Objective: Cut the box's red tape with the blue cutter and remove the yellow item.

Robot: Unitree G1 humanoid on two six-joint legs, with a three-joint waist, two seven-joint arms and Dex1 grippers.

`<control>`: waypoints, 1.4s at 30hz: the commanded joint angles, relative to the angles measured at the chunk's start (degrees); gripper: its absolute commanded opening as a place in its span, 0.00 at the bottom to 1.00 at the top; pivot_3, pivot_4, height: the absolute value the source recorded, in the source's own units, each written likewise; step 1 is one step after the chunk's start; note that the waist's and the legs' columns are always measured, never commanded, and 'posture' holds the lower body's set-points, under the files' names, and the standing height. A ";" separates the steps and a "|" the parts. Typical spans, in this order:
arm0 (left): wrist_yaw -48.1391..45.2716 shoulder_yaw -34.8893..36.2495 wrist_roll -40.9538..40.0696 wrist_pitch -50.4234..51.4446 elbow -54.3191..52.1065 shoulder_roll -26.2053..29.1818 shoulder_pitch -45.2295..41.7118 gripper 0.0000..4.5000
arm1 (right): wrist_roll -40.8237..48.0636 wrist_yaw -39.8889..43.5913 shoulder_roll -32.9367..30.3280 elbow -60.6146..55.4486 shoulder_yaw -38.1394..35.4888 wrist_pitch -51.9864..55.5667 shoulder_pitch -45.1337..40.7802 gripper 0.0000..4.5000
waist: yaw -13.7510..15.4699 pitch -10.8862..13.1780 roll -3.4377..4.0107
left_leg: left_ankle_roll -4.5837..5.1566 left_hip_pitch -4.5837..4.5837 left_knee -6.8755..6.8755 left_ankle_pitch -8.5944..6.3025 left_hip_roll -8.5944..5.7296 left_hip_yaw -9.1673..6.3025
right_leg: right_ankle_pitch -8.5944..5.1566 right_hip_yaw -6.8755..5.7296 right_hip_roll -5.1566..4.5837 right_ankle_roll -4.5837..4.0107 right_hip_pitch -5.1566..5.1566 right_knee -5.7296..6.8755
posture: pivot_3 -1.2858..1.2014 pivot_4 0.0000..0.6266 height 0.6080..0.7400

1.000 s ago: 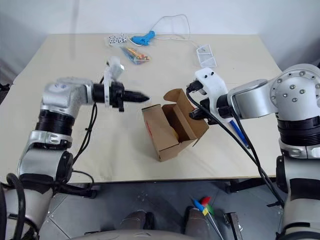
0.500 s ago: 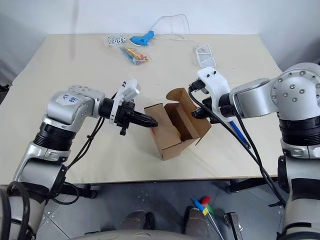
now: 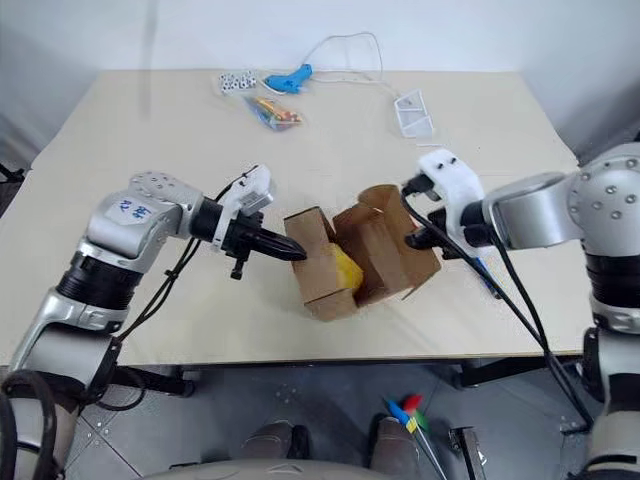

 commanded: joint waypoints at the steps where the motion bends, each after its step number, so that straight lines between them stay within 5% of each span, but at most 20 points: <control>1: 3.38 -2.27 3.13 3.02 -0.98 1.30 3.71 0.00 | 2.00 -1.39 -1.83 -0.59 -4.14 0.32 1.20 0.00 | 0.40 -0.02 0.04 | 0.00 0.00 0.05 0.00 0.01 0.00 | 0.00 0.00 0.00 0.00 0.03 0.00 | 0.52 0.24 1.00; 16: 11.49 -0.58 5.43 -0.80 7.10 -6.72 1.74 0.00 | 2.85 -6.36 5.60 -0.40 -8.19 0.31 6.19 0.00 | 0.53 0.08 -0.13 | 0.05 -0.25 0.33 -0.01 0.04 0.00 | 0.00 -0.03 0.04 0.00 -0.08 0.04 | 0.52 0.24 1.00; 27: 3.46 6.80 0.46 0.43 11.64 -0.01 -5.63 0.00 | 2.55 -6.72 5.26 0.60 -8.04 0.32 2.67 0.00 | 0.32 0.09 -0.13 | 0.05 -0.30 0.32 -0.01 0.05 0.02 | 0.00 -0.01 0.04 0.00 -0.16 0.06 | 0.52 0.24 1.00; 32: 3.11 11.48 -4.63 5.17 7.13 -1.31 -9.60 0.00 | 2.82 -6.42 3.93 0.58 -7.91 0.32 2.51 0.00 | 0.58 0.09 -0.12 | 0.06 -0.29 0.31 -0.02 0.02 -0.02 | 0.00 -0.02 0.01 0.00 -0.14 0.06 | 0.52 0.24 1.00; 42: 4.88 1.04 -0.44 2.52 0.30 -6.60 -6.99 0.00 | 2.39 -5.98 3.84 1.06 -7.15 0.32 2.07 0.00 | 0.48 0.09 -0.13 | 0.06 -0.27 0.31 -0.02 0.03 0.03 | 0.00 0.00 0.04 0.00 -0.15 0.08 | 0.52 0.24 1.00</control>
